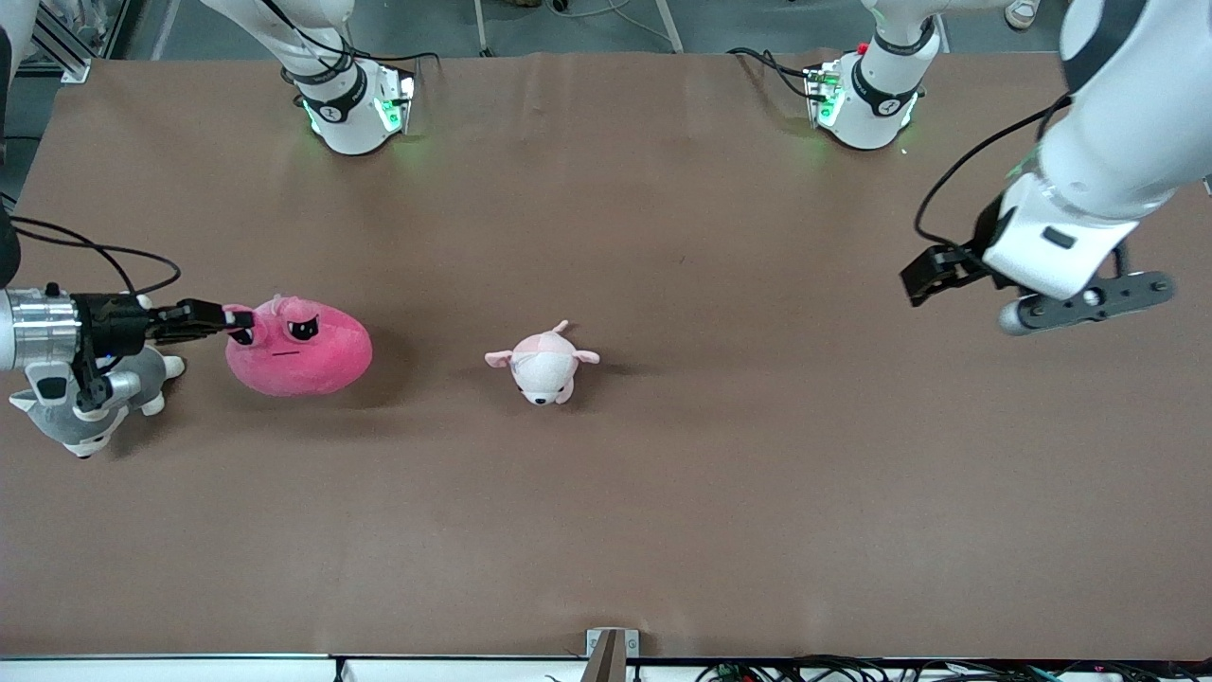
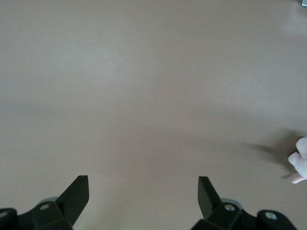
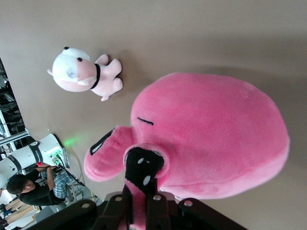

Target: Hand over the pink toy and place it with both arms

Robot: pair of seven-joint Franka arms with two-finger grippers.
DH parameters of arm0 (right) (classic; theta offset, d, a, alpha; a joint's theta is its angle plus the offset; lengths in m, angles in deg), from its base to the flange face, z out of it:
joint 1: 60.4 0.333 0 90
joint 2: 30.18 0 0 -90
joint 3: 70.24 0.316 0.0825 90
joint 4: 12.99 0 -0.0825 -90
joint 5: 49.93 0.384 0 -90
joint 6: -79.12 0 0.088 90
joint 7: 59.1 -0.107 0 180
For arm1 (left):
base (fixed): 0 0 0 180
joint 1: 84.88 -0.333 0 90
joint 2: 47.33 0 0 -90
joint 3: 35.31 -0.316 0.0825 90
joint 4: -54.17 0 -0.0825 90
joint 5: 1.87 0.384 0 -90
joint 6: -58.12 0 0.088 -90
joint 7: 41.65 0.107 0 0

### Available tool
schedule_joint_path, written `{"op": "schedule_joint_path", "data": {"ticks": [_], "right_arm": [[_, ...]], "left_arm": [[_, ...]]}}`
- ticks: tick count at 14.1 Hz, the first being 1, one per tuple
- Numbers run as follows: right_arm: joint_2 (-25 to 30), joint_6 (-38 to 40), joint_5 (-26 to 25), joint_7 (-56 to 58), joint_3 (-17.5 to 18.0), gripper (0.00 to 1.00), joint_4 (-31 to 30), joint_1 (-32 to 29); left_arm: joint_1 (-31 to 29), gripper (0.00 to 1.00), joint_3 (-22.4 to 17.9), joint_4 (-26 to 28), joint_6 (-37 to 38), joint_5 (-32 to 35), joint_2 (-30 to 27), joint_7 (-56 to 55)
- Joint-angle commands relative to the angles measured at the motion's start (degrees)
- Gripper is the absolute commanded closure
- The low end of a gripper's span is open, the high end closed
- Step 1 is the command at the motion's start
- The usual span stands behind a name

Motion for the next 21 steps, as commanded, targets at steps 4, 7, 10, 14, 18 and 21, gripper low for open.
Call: {"op": "schedule_joint_path", "data": {"ticks": [4, 7, 10, 14, 18, 21], "right_arm": [[-5.3, 1.0, 0.5, 6.0, 1.2, 0.99, 4.3, -2.2], [-7.1, 1.1, 0.7, 6.6, 1.4, 0.99, 4.3, -2.2], [-9.1, 1.3, 2.2, 9.5, 1.4, 0.99, 4.9, -2.6], [-10.1, 1.9, 2.3, 10.3, 1.4, 0.99, 6.0, -2.6], [-11.7, 1.9, 2.7, 11.7, 1.5, 0.99, 6.0, -2.6], [-12.0, 1.9, 2.6, 12.5, 1.5, 0.99, 6.0, -2.4]], "left_arm": [[-3.1, 0.0, -4.6, 4.6, 1.1, -0.1, -7.7, 15.6], [-2.7, 0.0, -6.5, 8.9, 1.2, -0.2, -12.1, 18.5], [-0.5, 0.0, -10.9, 13.2, 1.6, -2.9, -16.4, 19.8], [0.9, 0.0, -14.8, 15.6, 2.2, -5.4, -18.6, 22.2], [1.1, 0.0, -14.0, 15.7, 2.0, -5.5, -18.4, 22.2], [1.2, 0.0, -13.3, 15.8, 2.1, -5.6, -18.4, 22.2]]}}
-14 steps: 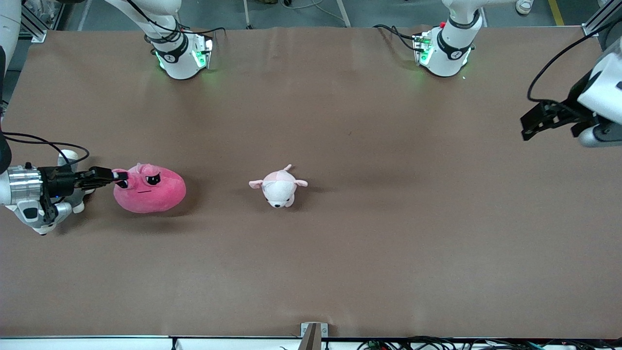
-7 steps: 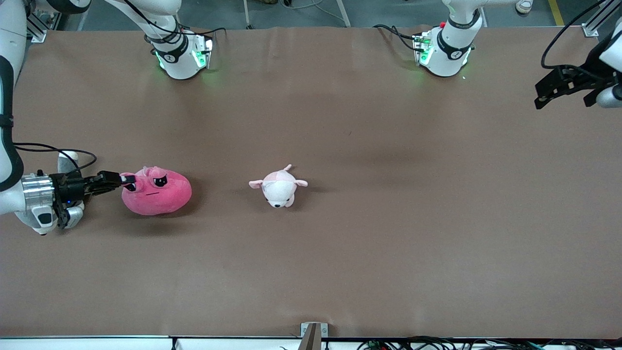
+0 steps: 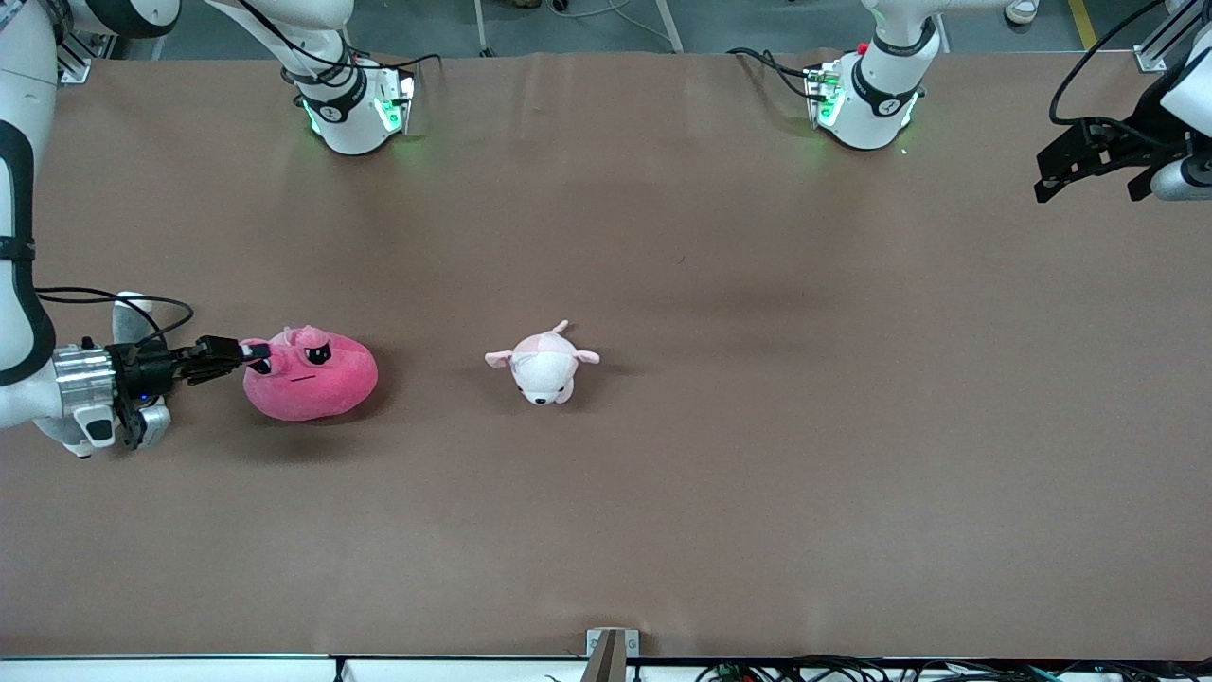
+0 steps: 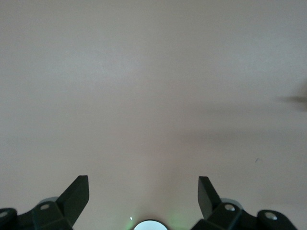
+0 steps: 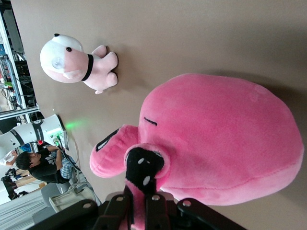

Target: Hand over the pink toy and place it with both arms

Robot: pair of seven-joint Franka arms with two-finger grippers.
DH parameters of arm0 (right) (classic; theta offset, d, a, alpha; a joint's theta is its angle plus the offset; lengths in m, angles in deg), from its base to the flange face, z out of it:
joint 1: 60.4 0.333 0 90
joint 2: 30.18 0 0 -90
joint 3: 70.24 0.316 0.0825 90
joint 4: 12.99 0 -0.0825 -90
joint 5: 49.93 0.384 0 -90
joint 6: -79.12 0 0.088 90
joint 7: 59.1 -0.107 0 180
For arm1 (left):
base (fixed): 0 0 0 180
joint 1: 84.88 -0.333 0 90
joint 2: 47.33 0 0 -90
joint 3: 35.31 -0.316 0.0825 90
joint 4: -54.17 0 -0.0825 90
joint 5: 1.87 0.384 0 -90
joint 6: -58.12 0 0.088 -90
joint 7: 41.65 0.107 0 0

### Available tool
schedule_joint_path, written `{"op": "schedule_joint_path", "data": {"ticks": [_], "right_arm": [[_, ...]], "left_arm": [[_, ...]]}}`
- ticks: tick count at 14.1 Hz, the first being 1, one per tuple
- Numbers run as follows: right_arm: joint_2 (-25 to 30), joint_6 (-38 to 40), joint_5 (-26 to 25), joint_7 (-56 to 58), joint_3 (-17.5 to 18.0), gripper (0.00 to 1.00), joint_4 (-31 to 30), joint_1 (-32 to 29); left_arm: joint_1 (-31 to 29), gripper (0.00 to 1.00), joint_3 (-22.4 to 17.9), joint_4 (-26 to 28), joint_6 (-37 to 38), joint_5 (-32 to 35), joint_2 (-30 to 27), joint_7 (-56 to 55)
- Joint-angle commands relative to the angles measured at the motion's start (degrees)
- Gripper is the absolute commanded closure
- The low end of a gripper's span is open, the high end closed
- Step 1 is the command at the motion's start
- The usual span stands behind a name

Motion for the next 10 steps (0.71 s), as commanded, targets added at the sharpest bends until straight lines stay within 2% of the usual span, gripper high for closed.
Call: {"op": "schedule_joint_path", "data": {"ticks": [1, 10], "right_arm": [[-0.9, 1.1, 1.0, 0.8, 0.8, 0.98, 1.3, -0.8], [-2.2, 0.7, 1.0, 3.3, 0.8, 0.97, 1.2, -0.7]], "left_arm": [[-0.1, 0.0, 0.7, 1.1, -0.2, -0.6, -1.2, 0.4], [0.3, 0.0, 2.0, 1.0, -0.3, -0.4, 0.0, 0.5]]}}
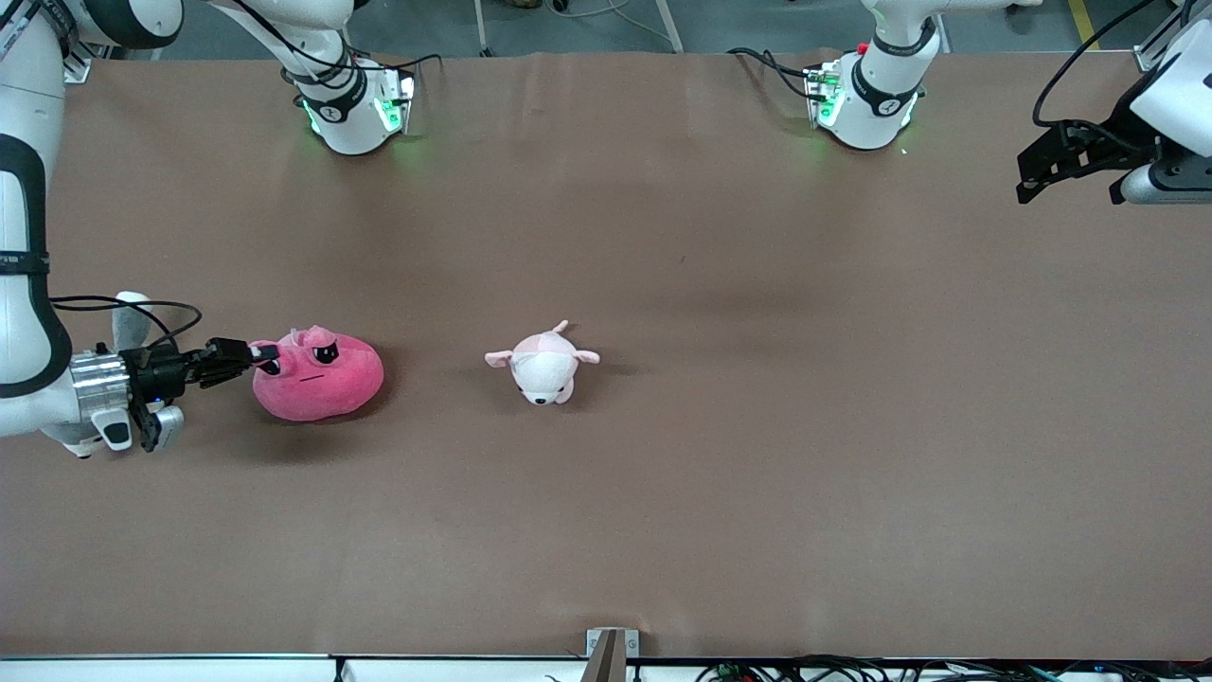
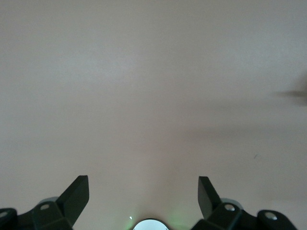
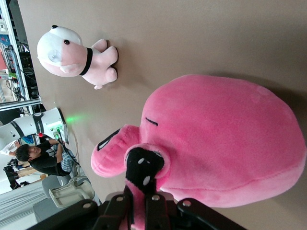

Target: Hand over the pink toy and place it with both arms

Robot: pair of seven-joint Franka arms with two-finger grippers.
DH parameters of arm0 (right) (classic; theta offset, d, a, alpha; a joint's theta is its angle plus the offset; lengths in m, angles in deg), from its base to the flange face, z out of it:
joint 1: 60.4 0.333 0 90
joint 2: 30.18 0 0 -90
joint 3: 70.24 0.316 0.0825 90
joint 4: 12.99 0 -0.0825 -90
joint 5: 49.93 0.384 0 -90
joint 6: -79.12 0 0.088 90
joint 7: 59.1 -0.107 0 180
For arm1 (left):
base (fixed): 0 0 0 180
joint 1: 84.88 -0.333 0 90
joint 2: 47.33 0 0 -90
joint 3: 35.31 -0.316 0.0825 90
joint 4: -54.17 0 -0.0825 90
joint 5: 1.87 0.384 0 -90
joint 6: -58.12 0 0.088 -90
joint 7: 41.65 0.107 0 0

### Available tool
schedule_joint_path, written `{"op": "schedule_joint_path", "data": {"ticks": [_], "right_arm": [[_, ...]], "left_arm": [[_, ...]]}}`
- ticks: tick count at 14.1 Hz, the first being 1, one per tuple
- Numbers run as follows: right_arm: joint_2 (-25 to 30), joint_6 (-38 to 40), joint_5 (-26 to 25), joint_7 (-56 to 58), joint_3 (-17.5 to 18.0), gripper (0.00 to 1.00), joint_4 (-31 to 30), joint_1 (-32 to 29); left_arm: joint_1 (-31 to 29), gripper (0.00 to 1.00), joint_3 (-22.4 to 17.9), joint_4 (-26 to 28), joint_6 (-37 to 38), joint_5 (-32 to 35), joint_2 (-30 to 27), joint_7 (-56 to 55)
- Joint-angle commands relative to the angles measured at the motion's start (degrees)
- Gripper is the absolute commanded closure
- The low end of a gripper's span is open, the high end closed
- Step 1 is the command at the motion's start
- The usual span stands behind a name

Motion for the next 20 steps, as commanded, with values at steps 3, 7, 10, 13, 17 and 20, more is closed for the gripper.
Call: {"op": "schedule_joint_path", "data": {"ticks": [3, 7, 10, 13, 17, 20], "right_arm": [[-1.1, 0.7, 0.8, 0.7, 0.7, 0.96, 0.8, -0.5], [-1.1, 1.4, 1.3, 0.3, 0.8, 0.96, 0.9, -0.9], [-1.2, 3.7, 4.4, 0.7, 0.7, 0.96, 0.9, -1.0], [-1.9, 3.4, 4.5, 0.8, 0.7, 0.96, 0.9, -1.0], [-1.9, 2.5, 4.2, 0.8, 0.7, 0.96, 0.9, -0.8], [-2.0, 2.3, 3.8, 0.8, 0.6, 0.96, 0.9, -1.0]], "left_arm": [[0.1, 0.0, 0.7, 0.5, -0.2, -0.4, -0.3, 0.5], [0.1, 0.0, 1.7, 0.4, 0.2, 0.0, -0.3, 0.4], [0.1, 0.0, 1.9, 0.5, 0.4, 0.0, -0.3, 0.4], [0.1, 0.0, 2.6, 0.5, 0.4, -0.1, -0.3, 0.3], [0.1, 0.0, 3.5, 0.7, 0.4, -0.1, -0.3, -0.4], [0.1, 0.0, 3.9, 1.0, 0.4, -0.1, -0.3, -0.5]]}}
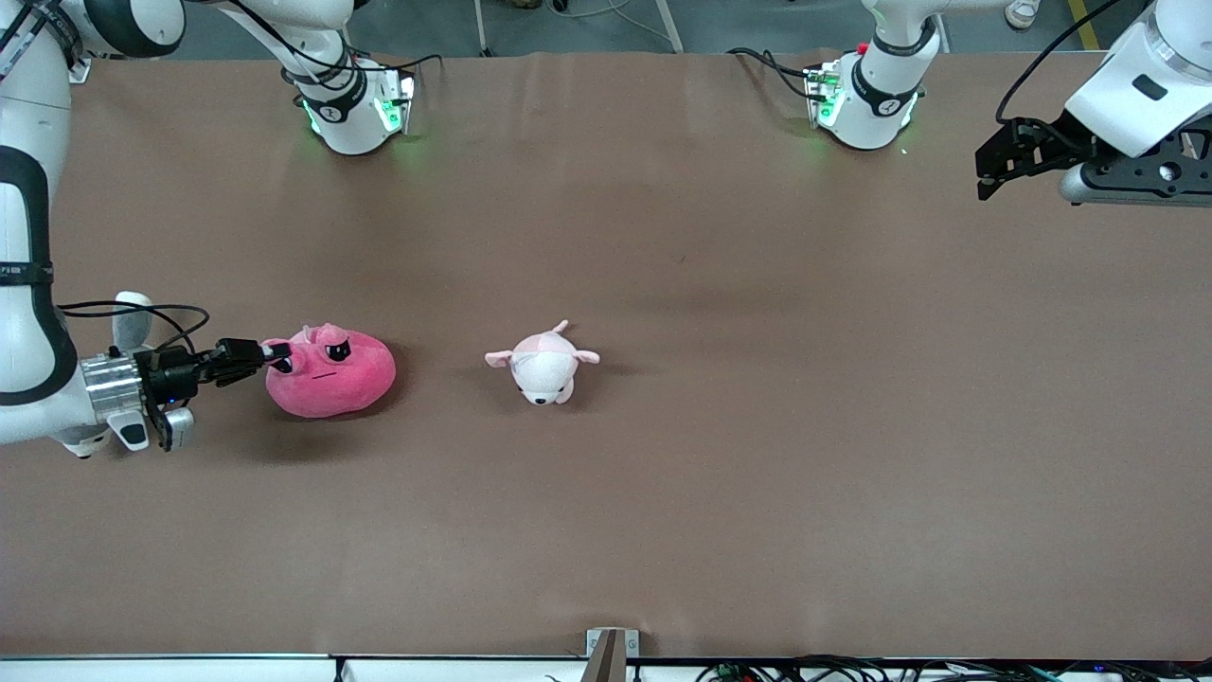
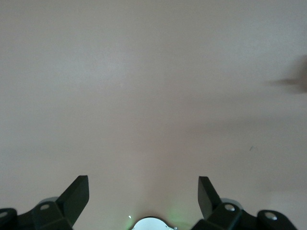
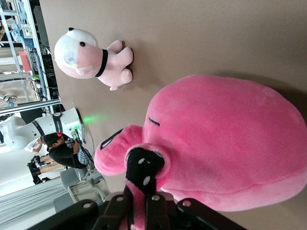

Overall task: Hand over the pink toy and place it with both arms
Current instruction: 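Open the right gripper to release the pink toy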

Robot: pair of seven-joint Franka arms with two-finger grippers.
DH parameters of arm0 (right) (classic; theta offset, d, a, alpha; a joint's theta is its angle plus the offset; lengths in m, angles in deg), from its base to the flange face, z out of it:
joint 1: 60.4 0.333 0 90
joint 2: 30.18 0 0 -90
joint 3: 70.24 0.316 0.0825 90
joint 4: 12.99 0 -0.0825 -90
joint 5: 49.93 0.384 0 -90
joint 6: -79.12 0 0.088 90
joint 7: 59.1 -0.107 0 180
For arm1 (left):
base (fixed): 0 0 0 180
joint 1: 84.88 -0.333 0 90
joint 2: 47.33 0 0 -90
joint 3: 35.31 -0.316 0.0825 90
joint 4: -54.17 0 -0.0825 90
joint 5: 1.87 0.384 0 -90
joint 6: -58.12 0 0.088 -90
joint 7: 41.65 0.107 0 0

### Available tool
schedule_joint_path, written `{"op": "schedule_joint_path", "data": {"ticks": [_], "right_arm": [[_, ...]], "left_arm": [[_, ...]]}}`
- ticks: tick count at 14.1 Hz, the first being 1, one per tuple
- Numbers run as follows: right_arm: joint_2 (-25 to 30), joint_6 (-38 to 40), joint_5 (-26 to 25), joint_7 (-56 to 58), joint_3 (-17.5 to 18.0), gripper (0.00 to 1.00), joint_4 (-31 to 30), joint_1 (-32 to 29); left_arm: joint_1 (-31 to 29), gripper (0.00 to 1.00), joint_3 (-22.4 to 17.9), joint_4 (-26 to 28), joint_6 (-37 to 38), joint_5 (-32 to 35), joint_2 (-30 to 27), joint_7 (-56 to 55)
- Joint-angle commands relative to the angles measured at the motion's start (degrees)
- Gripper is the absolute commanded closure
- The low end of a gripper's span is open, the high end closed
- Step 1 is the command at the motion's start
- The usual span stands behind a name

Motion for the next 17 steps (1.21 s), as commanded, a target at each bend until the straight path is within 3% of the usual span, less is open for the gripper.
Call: {"op": "schedule_joint_path", "data": {"ticks": [1, 7, 9, 10, 11, 12, 17], "right_arm": [[-0.5, 0.5, 0.0, 0.7, 0.5, 0.96, 0.8, -0.9], [-0.5, -1.0, -2.5, 0.7, 0.3, 0.96, 0.0, -1.0], [-0.5, -1.3, -2.5, 0.6, 0.3, 0.9, -0.1, -0.9], [-0.5, -1.3, -2.5, 0.1, 0.3, 0.67, 0.0, -0.8], [-0.4, -1.3, -2.6, 0.0, 0.3, 0.19, 0.1, -0.7], [-0.3, -1.3, -2.6, -0.2, 0.3, 0.0, 0.4, -0.8], [0.7, -0.5, -3.8, -6.0, 0.3, 0.0, 4.0, -0.7]], "left_arm": [[0.0, 0.0, 0.3, 0.6, 0.4, -0.1, -0.3, -0.3], [0.0, 0.0, 0.5, 1.1, 0.4, -0.1, -0.4, -0.4], [0.0, 0.0, 0.5, 1.1, 0.3, -0.2, -0.6, -0.6], [-0.2, 0.0, 0.5, 1.2, 0.3, -0.5, -0.7, -0.7], [-0.4, 0.0, 0.5, 1.2, 0.3, -0.6, -0.8, -0.9], [-0.4, 0.0, 0.5, 1.2, 0.1, -0.6, -0.9, -0.9], [-0.7, 0.0, 0.4, 1.4, -1.0, -0.6, -1.0, -0.7]]}}
